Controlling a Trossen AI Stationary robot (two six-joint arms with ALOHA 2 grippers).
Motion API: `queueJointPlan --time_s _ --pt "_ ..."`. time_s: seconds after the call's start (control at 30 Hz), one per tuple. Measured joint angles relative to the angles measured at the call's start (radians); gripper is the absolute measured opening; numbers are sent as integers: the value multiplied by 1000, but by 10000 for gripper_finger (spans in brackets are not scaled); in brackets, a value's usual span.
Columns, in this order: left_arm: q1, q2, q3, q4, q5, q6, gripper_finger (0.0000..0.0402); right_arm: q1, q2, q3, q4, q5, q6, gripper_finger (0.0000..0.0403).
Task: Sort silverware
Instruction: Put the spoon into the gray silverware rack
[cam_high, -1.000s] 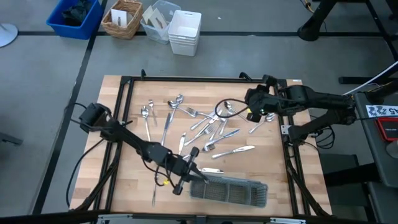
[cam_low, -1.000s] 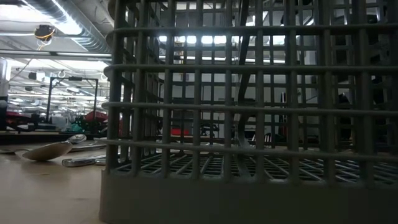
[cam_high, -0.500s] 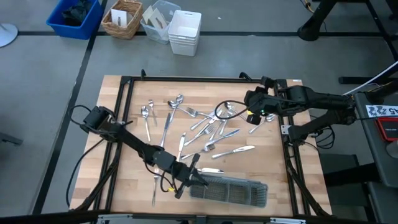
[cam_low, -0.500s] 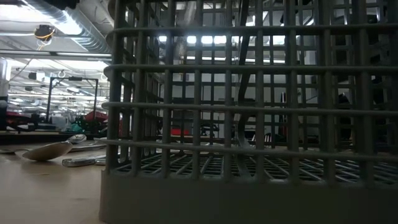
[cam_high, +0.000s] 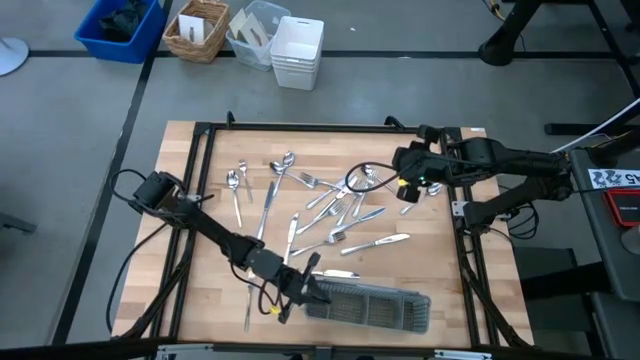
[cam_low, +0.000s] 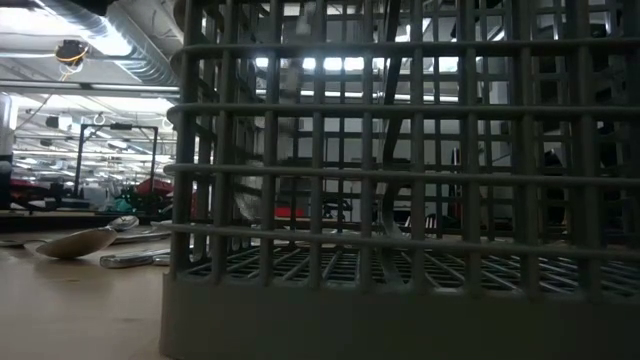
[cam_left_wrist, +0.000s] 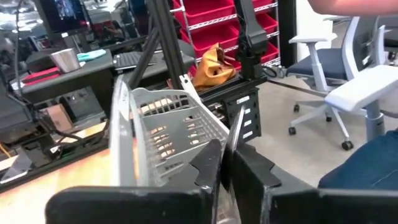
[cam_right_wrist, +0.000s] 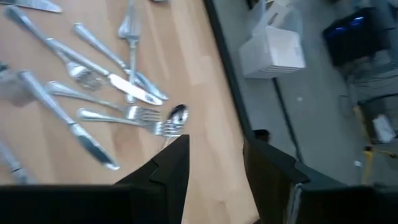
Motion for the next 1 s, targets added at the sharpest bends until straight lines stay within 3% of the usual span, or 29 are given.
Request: queueJointPlan --time_s 0.3,0.7,1.0 --pt "-9 -4 0 -9 0 -43 90 0 0 0 -16 -168 -8 150" --pt "-14 -139 0 -38 0 -43 105 0 0 -12 -104 -135 -61 150" --pt "35 -353 1 -354 0 -97 90 -60 -1 -181 -73 -154 -132 150"
